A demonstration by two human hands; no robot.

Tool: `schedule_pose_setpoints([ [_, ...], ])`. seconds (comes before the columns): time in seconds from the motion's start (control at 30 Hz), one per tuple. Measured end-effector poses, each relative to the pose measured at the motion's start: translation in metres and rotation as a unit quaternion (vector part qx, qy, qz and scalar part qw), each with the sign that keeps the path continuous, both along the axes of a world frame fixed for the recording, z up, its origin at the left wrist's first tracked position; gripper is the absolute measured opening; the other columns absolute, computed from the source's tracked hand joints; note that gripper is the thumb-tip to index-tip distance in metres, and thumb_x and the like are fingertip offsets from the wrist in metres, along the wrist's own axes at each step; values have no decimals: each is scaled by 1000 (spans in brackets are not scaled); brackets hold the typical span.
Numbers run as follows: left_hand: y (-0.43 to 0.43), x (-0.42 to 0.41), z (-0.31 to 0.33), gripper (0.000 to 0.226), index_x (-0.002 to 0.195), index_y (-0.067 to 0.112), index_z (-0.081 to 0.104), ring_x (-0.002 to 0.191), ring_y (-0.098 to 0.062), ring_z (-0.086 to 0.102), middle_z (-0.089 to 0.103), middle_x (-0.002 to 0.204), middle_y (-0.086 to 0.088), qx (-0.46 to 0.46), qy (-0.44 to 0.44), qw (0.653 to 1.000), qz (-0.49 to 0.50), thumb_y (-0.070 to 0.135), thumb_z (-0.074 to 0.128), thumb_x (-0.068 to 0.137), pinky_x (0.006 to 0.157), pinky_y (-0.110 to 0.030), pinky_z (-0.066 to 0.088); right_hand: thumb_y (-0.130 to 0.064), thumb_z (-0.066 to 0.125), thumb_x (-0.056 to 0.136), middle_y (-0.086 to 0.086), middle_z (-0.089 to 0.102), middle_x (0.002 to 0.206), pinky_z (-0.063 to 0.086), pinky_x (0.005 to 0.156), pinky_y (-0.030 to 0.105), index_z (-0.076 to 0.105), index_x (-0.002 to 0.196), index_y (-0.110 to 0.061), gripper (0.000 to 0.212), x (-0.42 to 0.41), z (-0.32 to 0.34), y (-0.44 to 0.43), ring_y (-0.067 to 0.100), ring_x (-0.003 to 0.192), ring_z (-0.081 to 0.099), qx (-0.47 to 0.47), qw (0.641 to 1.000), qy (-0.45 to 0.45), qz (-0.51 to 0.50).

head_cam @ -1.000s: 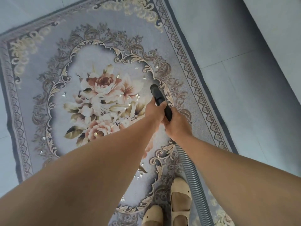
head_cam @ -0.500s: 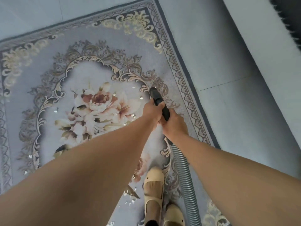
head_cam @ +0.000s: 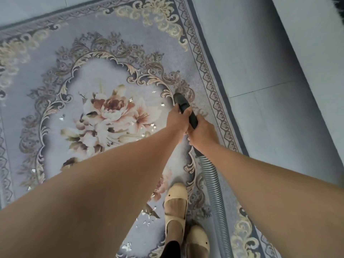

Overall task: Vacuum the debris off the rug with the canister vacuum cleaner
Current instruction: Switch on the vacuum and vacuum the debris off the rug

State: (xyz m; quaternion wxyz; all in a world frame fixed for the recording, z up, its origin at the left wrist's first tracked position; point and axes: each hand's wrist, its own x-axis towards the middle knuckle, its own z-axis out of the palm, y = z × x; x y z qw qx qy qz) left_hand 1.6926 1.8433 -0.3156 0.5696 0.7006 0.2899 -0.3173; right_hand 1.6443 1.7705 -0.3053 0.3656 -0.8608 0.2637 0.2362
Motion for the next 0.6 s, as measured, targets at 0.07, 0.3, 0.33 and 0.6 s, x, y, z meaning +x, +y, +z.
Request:
schedule_pose_setpoints([
  [0.07,-1,-18,-3,66,148,28,36,109,-31,63,63,126,-10,9,2,1000,-4,38,60,88,92,-50,54,-43,52,94,3,59,83,52,66,39,50,105,-15,30,-17,3,-2,29,74,62,-9,1000,18,15],
  [0.3,8,-44,7,61,144,23,41,104,-28,65,67,115,-13,21,-11,1000,5,36,59,88,94,-44,52,-43,53,94,12,66,93,56,72,48,52,111,-14,34,-41,9,4,35,80,66,2,999,31,32],
  [0.33,11,-40,5,67,144,24,41,104,-28,65,68,116,-11,25,-12,1000,12,41,59,82,94,-44,52,-43,54,94,12,67,91,57,71,48,52,110,-15,32,-36,8,7,34,78,67,13,999,26,31],
  [0.6,45,0,-4,69,147,22,38,115,-28,60,61,130,-8,56,-15,997,59,41,56,84,99,-47,49,-43,53,93,13,67,90,58,71,48,53,105,-12,33,14,5,40,35,76,69,55,996,12,64],
])
